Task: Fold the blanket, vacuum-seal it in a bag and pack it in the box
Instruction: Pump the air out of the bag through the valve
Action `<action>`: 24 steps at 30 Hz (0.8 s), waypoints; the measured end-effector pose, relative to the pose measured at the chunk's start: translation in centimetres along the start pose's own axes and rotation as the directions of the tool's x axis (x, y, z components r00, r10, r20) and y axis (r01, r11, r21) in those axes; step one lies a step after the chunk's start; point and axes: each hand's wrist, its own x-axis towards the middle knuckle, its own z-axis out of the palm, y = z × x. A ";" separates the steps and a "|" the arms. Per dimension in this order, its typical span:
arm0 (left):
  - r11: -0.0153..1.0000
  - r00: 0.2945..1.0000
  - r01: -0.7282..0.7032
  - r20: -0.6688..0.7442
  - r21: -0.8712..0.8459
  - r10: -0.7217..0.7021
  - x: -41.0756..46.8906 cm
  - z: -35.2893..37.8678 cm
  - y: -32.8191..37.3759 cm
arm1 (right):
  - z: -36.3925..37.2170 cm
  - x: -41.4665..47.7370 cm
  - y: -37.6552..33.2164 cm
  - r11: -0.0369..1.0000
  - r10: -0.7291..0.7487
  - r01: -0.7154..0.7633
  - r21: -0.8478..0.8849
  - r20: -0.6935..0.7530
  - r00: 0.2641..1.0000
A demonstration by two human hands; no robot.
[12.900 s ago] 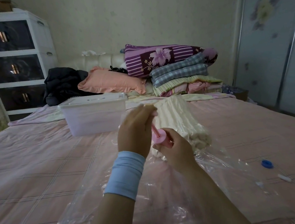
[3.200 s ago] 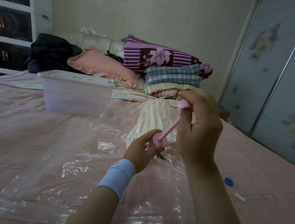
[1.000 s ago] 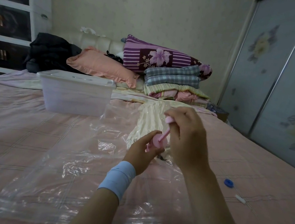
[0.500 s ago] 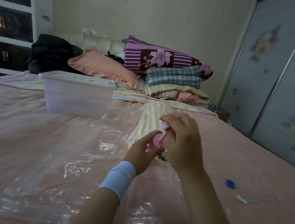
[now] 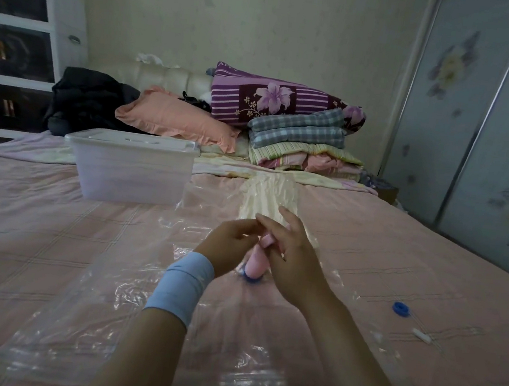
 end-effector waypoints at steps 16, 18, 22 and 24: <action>0.853 0.947 0.008 -0.278 0.521 0.161 -0.2 -2.4 2.0 | 5.0 2.9 0.3 0.970 0.025 -0.021 0.242 -0.014 1.000; 0.800 0.927 0.008 -0.305 0.599 0.219 -0.3 -3.1 2.8 | 5.6 3.4 0.3 0.978 -0.009 0.013 0.209 -0.024 1.000; 0.592 0.763 -0.056 -0.348 0.804 0.545 -0.5 -5.3 4.6 | 5.9 4.1 0.4 0.988 0.020 -0.011 0.157 -0.051 0.998; 0.570 0.585 -0.127 -0.403 0.812 0.704 -0.5 -6.5 5.2 | 6.1 4.3 0.8 0.987 0.032 -0.023 0.162 -0.053 0.998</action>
